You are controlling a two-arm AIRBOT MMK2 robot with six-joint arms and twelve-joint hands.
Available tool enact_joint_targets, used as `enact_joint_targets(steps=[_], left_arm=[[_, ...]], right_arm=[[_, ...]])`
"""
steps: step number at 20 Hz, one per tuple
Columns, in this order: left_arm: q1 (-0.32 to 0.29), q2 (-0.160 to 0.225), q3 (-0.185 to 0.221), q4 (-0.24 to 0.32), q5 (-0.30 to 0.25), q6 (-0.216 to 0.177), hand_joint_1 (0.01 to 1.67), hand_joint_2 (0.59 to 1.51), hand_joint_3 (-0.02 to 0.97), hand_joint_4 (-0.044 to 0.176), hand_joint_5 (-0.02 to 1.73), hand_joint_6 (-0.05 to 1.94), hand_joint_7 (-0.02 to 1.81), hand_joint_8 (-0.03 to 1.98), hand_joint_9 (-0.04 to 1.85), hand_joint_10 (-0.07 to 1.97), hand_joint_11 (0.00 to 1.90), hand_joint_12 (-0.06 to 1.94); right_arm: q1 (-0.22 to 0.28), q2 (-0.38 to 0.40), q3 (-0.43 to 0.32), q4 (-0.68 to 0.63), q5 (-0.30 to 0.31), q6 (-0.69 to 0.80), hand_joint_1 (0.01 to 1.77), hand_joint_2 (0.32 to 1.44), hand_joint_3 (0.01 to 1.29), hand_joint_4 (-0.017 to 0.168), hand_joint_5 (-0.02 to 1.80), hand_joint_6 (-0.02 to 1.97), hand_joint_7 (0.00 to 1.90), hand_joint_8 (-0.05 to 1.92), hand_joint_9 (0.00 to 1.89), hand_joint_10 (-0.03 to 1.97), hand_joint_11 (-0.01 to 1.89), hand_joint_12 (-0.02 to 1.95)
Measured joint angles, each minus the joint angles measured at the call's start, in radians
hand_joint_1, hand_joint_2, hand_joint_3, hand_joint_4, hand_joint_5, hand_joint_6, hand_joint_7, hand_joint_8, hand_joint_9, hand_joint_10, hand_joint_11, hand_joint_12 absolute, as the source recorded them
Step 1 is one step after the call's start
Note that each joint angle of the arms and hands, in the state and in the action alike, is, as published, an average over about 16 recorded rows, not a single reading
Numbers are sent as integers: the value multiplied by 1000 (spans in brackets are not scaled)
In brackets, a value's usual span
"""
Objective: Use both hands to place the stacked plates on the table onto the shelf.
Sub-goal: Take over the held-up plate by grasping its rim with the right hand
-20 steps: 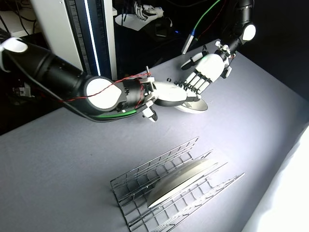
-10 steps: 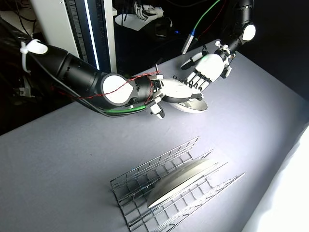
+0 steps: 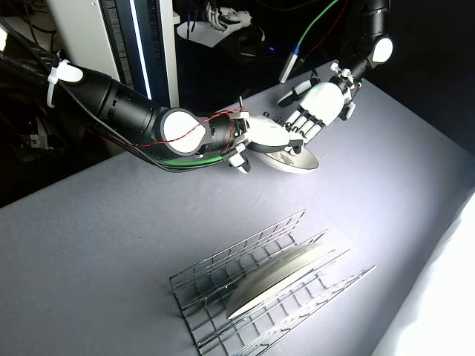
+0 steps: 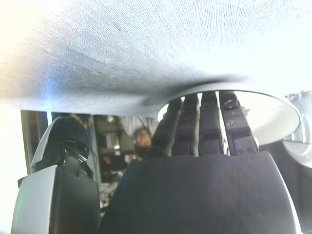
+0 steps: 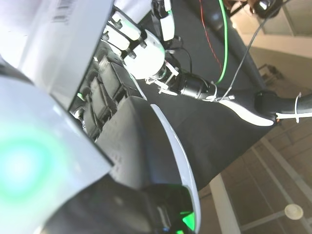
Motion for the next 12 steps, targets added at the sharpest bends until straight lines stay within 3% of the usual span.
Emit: enact_joint_targets(steps=[8, 12], left_arm=[[0, 0, 1, 0, -1, 0, 22, 1183, 10, -13, -17, -37, 0, -23, -13, -24, 10, -42], [0, -1, 2, 2, -2, -1, 22, 1183, 10, -13, -16, -38, 0, -23, -12, -23, 10, -41]], right_arm=[[-14, 0, -6, 8, -13, -2, 1226, 987, 13, 4, 421, 9, 396, 12, 364, 41, 29, 1075], [-15, -3, -2, 14, -9, -5, 1249, 999, 13, 3, 562, 43, 551, 22, 522, 49, 148, 1121]])
